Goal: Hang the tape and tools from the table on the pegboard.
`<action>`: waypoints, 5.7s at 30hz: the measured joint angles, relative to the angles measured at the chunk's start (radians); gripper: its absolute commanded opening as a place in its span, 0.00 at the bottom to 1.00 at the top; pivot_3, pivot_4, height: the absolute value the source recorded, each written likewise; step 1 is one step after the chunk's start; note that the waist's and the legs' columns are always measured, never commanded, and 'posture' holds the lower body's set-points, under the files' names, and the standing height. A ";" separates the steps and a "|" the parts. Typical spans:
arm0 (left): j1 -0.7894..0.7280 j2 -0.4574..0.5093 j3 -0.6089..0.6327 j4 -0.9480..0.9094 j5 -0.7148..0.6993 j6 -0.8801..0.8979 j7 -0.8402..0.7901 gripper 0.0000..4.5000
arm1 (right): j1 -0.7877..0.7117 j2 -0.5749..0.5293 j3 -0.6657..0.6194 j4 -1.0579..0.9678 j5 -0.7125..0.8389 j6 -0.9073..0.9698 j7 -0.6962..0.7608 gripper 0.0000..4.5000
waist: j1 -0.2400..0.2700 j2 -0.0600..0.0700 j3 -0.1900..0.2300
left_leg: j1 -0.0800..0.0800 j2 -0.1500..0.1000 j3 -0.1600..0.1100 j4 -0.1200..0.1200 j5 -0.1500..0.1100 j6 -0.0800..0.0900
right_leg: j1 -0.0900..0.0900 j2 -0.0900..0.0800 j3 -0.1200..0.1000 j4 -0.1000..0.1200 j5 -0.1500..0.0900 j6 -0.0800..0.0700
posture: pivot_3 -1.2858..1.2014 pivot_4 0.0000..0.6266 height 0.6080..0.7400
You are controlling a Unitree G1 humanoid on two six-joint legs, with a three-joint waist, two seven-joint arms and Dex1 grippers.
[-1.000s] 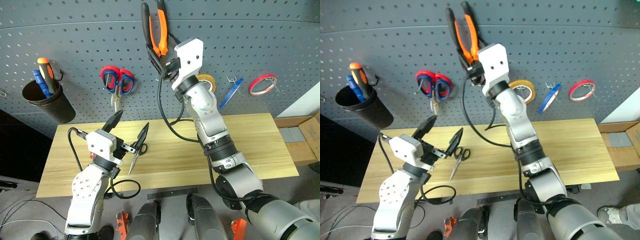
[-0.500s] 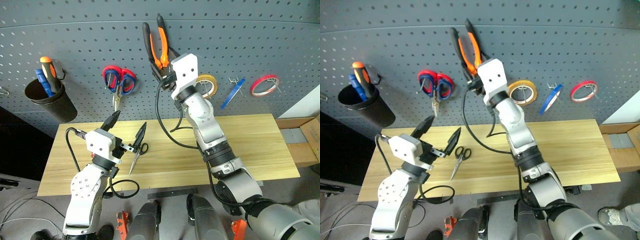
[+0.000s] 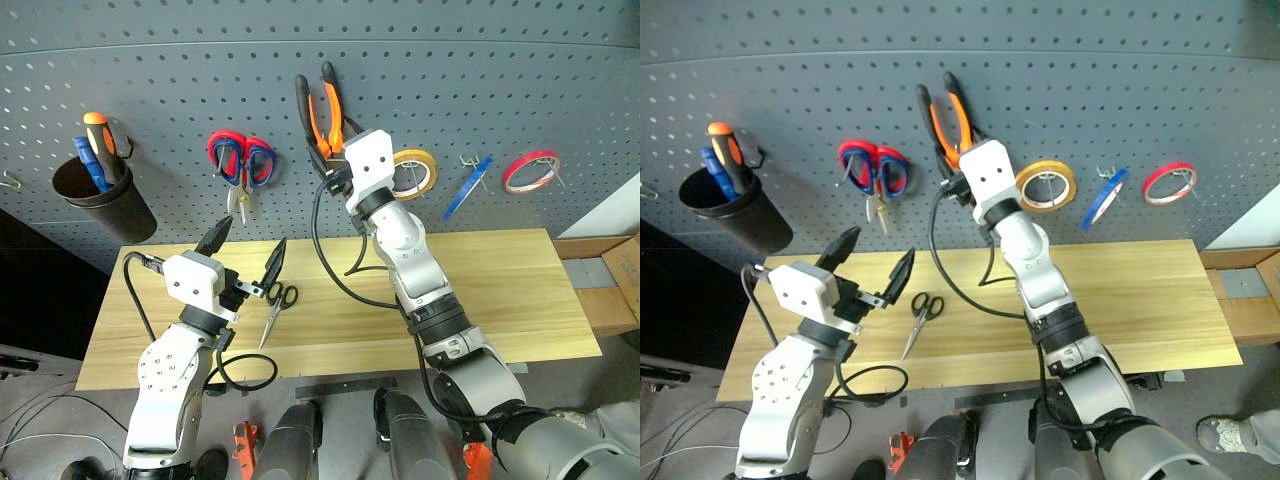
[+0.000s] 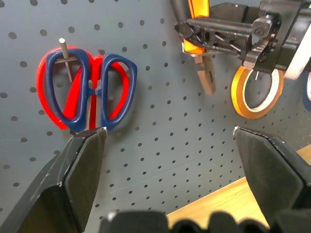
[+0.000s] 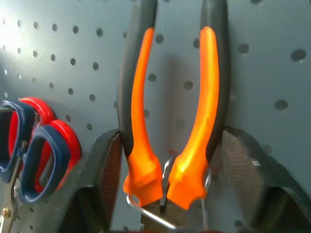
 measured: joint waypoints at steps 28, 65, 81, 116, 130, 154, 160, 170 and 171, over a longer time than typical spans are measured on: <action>0.118 0.005 -0.035 0.173 0.068 0.077 -0.005 1.00 | 0.565 -0.612 -0.016 -0.739 0.595 0.873 0.716 1.00 | 0.007 0.001 -0.009 | 0.001 0.000 -0.001 0.001 -0.003 0.004 | 0.007 -0.001 -0.001 -0.007 0.001 0.002 | 0.50 0.35 1.00; -0.181 0.061 -0.213 0.432 0.193 0.733 0.040 1.00 | 0.678 -0.566 0.185 -0.572 0.249 0.463 0.714 1.00 | 0.016 0.003 -0.085 | 0.018 -0.001 0.000 0.000 -0.003 0.004 | 0.022 0.000 0.000 -0.009 0.004 0.007 | 0.50 0.28 1.00; -0.233 0.048 -0.247 0.539 0.231 0.793 0.051 0.28 | 0.675 -0.551 0.174 -0.550 0.223 0.437 0.672 1.00 | 0.015 0.003 -0.085 | 0.018 -0.001 0.000 0.001 -0.003 0.004 | 0.022 0.000 0.000 -0.009 0.004 0.007 | 0.49 0.29 1.00; 0.209 0.099 -0.096 0.076 0.393 -0.217 0.154 0.01 | 0.554 -0.521 0.148 -0.403 0.209 0.369 0.721 1.00 | 0.052 0.003 -0.088 | 0.018 -0.001 0.000 0.000 -0.005 0.007 | 0.024 -0.001 0.001 -0.011 0.004 0.006 | 0.52 0.26 1.00; 0.081 0.006 -0.017 0.087 0.359 -0.187 0.217 0.01 | 0.487 -0.489 0.138 -0.368 0.201 0.342 0.737 1.00 | 0.054 0.002 -0.089 | 0.019 -0.001 0.002 0.000 -0.003 0.004 | 0.023 0.000 0.000 -0.010 0.004 0.006 | 0.52 0.25 1.00; -0.125 -0.053 -0.052 0.312 0.394 -0.183 0.273 0.01 | 0.422 -0.438 0.050 -0.497 0.314 0.427 0.710 1.00 | 0.048 0.002 -0.090 | 0.018 -0.001 0.002 0.001 -0.003 0.004 | 0.023 0.001 0.000 -0.009 0.005 0.007 | 0.51 0.25 1.00; -0.135 -0.053 -0.053 0.324 0.399 -0.183 0.285 0.01 | 0.338 -0.413 -0.011 -0.613 0.432 0.533 0.685 1.00 | 0.048 0.002 -0.091 | 0.018 -0.001 0.002 0.001 -0.003 0.004 | 0.022 0.001 0.000 -0.009 0.005 0.007 | 0.51 0.25 1.00; -0.135 -0.061 -0.053 0.355 0.411 -0.157 0.306 0.01 | 0.324 -0.427 0.009 -0.617 0.391 0.531 0.664 1.00 | 0.040 0.002 -0.092 | 0.018 -0.001 0.002 0.001 -0.003 0.004 | 0.022 0.001 0.000 -0.009 0.005 0.007 | 0.50 0.23 1.00; -0.134 -0.061 -0.054 0.355 0.415 -0.155 0.306 0.01 | 0.323 -0.427 0.011 -0.616 0.386 0.530 0.663 1.00 | 0.039 0.002 -0.092 | 0.018 -0.001 0.002 0.001 -0.003 0.004 | 0.022 0.001 0.000 -0.009 0.005 0.007 | 0.50 0.23 1.00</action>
